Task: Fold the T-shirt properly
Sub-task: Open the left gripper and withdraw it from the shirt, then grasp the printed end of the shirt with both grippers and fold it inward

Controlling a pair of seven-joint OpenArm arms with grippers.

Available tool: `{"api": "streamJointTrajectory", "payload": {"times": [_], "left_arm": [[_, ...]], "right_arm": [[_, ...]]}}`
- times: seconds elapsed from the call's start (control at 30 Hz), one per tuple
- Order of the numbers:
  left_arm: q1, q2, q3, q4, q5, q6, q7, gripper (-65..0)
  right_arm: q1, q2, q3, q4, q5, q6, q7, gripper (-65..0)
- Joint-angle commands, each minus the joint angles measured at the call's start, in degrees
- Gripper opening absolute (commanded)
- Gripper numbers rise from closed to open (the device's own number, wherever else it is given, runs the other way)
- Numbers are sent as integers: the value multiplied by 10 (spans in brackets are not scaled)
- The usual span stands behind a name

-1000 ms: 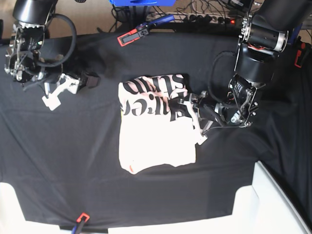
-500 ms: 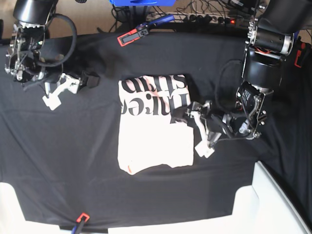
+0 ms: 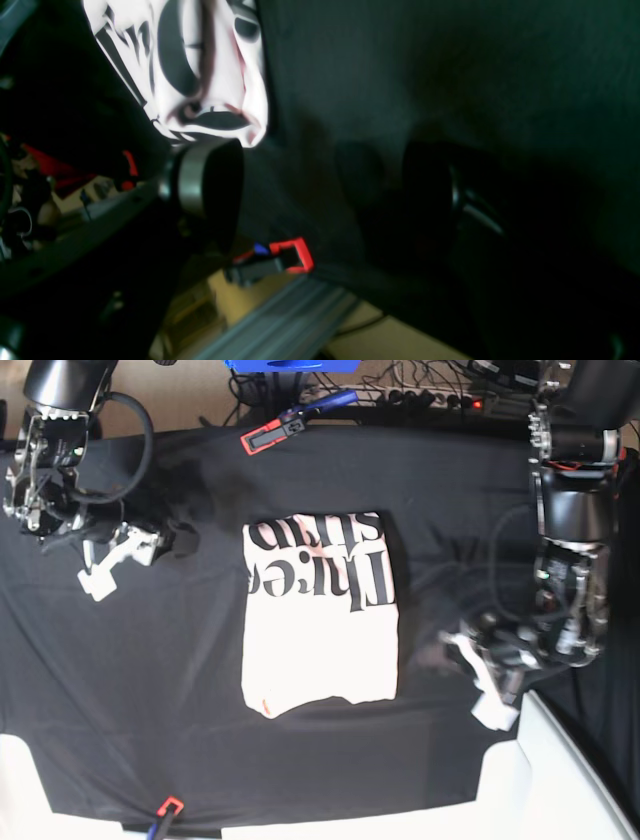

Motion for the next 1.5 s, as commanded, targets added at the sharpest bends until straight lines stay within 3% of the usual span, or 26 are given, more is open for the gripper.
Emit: {"api": "streamJointTrajectory", "payload": {"times": [0.0,0.23,0.33,0.43,0.53,0.67,0.73,0.87,0.97,1.27,1.47], "left_arm": [[9,-3,-7,38,-13,-6,7,-650],[139,21,54,253,-3,-6,10,-650],[158,54,97,265,77,-6,2,-650],[180,94,128,255,201,-6,-51,-650],[194,119,148,239,286,-6,-76,-650],[190,139,146,173,321,-6,-80,-650],[183,138,144,139,321,-6,-81,-650],[177,127,145,97,321,-6,-125,-650],[177,121,147,81,321,-6,-135,-650],[178,120,147,67,321,-6,-135,-650],[177,111,148,46,321,-6,-142,-650]], "right_arm": [[6,6,0,10,11,3,0,-176],[7,6,-1,11,11,3,33,-176],[7,3,-1,11,11,3,38,-177],[9,2,-1,11,11,3,38,-177],[7,2,-1,13,11,3,38,-177],[4,2,-1,58,11,4,32,-184],[-1,1,-1,93,11,4,32,-245],[-2,1,-4,144,11,4,24,-488],[1,1,-35,153,11,4,8,-633],[27,1,-228,138,12,4,4,-647],[76,1,-265,-5,12,4,16,-647]]}}
